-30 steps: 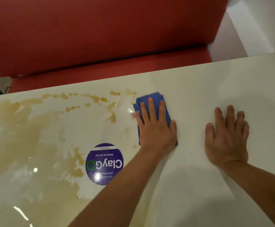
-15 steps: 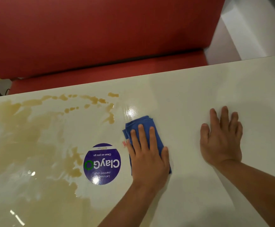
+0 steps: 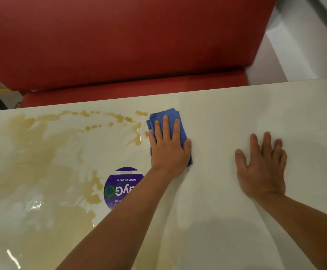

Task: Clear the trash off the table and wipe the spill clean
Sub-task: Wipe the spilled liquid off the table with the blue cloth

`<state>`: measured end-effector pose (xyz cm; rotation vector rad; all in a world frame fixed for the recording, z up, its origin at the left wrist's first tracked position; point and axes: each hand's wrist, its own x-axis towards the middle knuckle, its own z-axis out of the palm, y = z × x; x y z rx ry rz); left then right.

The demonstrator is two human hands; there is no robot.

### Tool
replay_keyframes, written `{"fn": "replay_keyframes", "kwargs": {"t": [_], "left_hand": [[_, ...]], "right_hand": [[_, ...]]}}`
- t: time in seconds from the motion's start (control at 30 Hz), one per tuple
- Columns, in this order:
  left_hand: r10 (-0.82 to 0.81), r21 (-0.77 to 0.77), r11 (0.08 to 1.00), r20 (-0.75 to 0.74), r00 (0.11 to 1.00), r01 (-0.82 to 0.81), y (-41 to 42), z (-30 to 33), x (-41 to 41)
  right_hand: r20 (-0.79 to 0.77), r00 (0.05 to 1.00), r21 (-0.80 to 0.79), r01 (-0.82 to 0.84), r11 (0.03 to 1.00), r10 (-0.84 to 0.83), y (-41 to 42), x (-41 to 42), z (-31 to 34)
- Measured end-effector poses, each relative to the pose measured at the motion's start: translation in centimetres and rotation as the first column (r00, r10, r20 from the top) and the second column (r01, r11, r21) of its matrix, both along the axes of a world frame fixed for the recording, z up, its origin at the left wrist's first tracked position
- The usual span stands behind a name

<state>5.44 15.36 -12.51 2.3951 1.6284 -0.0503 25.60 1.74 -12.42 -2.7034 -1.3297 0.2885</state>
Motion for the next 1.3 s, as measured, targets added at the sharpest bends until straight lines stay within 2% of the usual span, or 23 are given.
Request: {"fn": "replay_keyframes", "kwargs": {"t": [0.13,0.27,0.43,0.57,0.67,0.87,1.0,1.13,1.3], "left_hand": [[-0.016,0.012,1.000,-0.006,1.000,0.016,-5.4,-0.4,-2.9],[-0.051,0.007,0.999,-0.016,0.999,0.051,-7.8,-0.3,-4.7],[-0.089,0.026,0.996,-0.034,0.995,0.090,-2.0,-0.4,-4.3],[0.027,0.010,1.000,-0.019,0.999,-0.027,5.2,0.0,-3.1],[0.091,0.002,0.996,-0.069,0.994,-0.091,6.5,0.3,-1.9],[0.071,0.030,0.997,-0.009,0.997,-0.071,-3.4,-0.1,-2.7],[0.045,0.045,0.998,-0.026,0.999,-0.043,-8.4,-0.8,-3.3],[0.022,0.020,1.000,-0.002,1.000,-0.022,-5.6,-0.6,-3.3],[0.097,0.007,0.995,0.035,0.995,-0.097,2.8,0.0,-2.9]], "right_hand": [[-0.005,1.000,-0.018,-0.020,1.000,0.020,0.0,0.0,0.1],[0.006,0.993,-0.030,-0.115,0.993,0.116,-0.2,0.2,0.0],[0.000,0.989,-0.025,-0.145,0.989,0.145,-0.2,0.5,-0.2],[-0.005,0.993,-0.006,-0.120,0.993,0.120,-0.1,0.3,0.0],[-0.006,0.994,0.000,-0.110,0.994,0.110,-0.2,0.1,0.2],[0.005,0.994,-0.006,-0.106,0.994,0.106,-0.1,0.2,0.2],[-0.003,0.995,0.005,-0.103,0.995,0.103,0.0,0.1,-0.1],[-0.012,0.995,0.009,-0.101,0.995,0.101,-0.1,0.2,-0.1],[-0.019,0.995,0.015,-0.093,0.996,0.094,-0.1,0.2,0.0]]}}
